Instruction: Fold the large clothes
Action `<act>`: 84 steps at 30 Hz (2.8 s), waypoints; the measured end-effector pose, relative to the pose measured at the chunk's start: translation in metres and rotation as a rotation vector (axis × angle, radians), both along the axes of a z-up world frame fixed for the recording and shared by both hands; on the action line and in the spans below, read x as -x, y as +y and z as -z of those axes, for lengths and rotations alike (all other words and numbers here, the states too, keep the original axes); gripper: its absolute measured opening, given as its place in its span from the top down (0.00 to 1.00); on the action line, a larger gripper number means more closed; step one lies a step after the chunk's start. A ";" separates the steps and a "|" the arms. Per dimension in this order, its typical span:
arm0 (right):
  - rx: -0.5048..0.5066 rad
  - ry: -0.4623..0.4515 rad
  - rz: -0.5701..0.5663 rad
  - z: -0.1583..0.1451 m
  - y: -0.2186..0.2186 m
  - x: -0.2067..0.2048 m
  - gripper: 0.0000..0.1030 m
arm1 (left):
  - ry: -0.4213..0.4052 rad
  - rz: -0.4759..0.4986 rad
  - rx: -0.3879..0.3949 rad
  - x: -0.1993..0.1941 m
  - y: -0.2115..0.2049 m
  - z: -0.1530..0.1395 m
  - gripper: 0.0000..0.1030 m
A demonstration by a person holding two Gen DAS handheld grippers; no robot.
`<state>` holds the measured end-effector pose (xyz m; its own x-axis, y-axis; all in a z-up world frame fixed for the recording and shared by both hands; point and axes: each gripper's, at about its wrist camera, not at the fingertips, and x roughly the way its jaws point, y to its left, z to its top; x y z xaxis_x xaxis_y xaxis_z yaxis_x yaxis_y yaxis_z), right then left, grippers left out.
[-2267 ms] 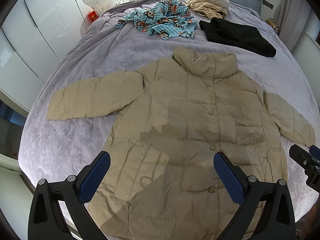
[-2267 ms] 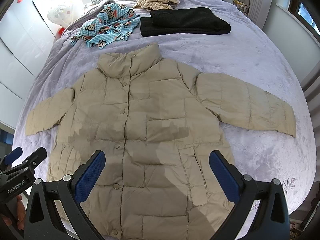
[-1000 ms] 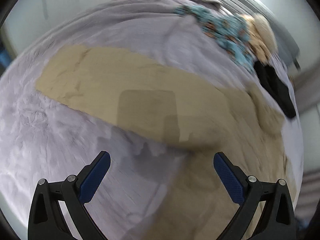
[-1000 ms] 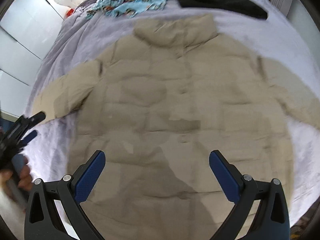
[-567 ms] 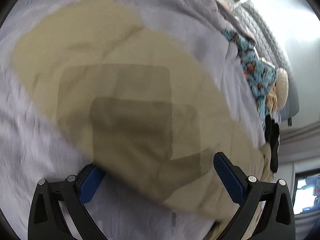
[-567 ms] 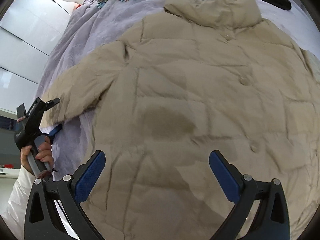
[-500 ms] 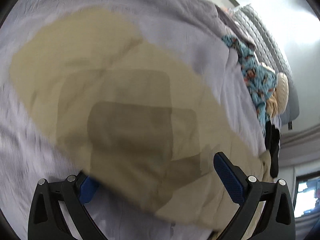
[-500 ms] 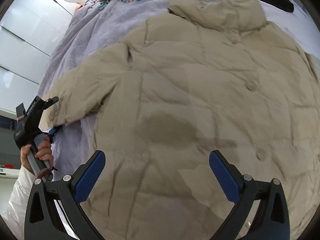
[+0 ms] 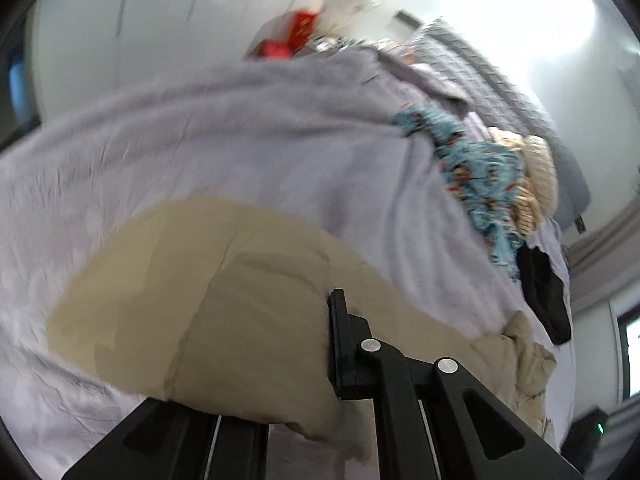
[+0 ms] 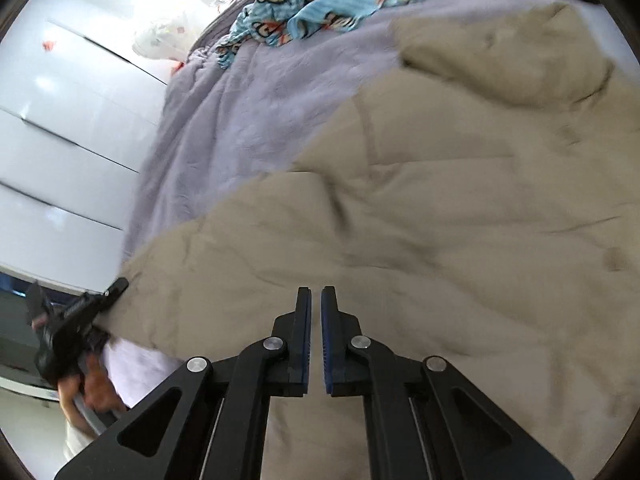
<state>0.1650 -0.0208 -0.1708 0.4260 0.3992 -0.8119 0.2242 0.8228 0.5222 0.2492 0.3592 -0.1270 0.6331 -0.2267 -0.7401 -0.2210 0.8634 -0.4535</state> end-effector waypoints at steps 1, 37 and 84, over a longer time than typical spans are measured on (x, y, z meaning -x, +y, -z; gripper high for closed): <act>-0.008 -0.011 -0.012 0.002 0.006 -0.004 0.95 | -0.023 0.020 -0.016 0.005 -0.005 -0.010 0.90; 0.017 0.163 0.226 0.028 -0.286 0.122 0.94 | -0.093 0.846 -0.565 0.113 -0.487 0.032 0.13; 0.197 -0.024 0.109 0.004 -0.258 0.044 0.93 | 0.143 0.330 -0.532 0.002 -0.286 0.064 0.28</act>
<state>0.1206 -0.2793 -0.1746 0.4775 0.1850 -0.8589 0.3066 0.8811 0.3602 0.2475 0.0730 -0.1911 0.4796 0.0285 -0.8770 0.0682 0.9952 0.0696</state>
